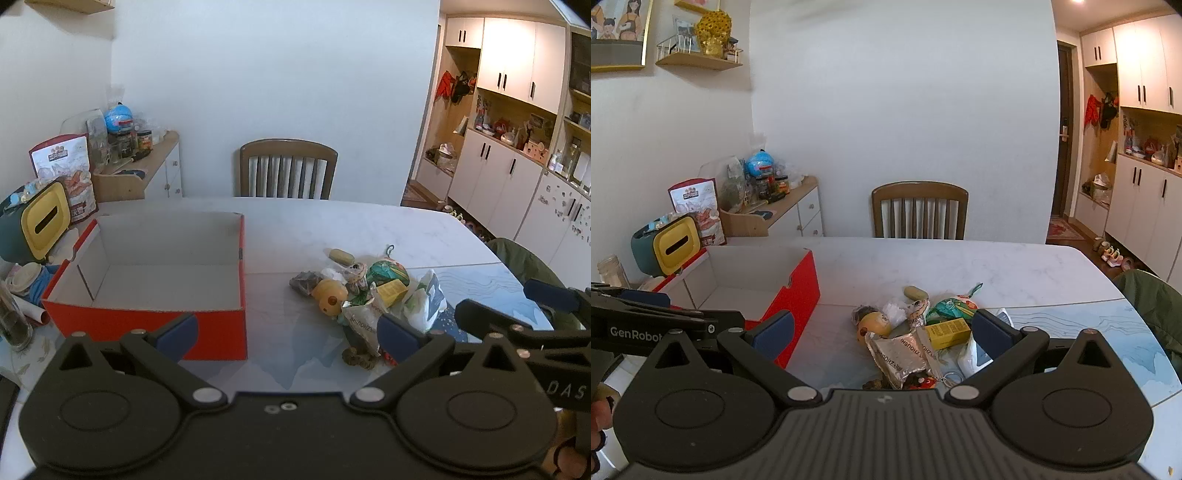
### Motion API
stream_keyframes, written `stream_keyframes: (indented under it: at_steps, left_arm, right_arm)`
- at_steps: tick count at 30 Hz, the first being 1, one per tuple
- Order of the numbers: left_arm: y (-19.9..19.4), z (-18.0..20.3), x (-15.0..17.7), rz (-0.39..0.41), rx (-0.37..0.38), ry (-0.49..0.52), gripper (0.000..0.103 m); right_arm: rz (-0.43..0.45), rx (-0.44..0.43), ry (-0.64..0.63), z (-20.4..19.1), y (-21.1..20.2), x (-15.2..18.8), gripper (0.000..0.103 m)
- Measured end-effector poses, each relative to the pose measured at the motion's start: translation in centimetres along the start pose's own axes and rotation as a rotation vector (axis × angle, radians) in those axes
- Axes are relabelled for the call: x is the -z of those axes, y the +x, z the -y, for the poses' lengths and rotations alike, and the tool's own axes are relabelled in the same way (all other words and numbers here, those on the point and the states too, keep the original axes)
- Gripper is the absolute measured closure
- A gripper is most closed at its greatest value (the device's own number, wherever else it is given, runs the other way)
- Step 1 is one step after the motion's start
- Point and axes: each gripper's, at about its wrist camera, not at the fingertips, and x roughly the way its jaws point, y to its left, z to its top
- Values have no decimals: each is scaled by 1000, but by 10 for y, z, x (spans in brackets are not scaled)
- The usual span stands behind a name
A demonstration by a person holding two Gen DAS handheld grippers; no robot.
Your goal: Organize objects
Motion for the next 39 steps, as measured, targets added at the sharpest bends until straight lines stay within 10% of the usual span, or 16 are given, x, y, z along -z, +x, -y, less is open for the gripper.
stream_keyframes:
  at_steps: [39]
  left_arm:
    - [-3,-2,0,-20,-12,-2,1]
  right_arm:
    - [-10,-44,-9,-5,1,2,0]
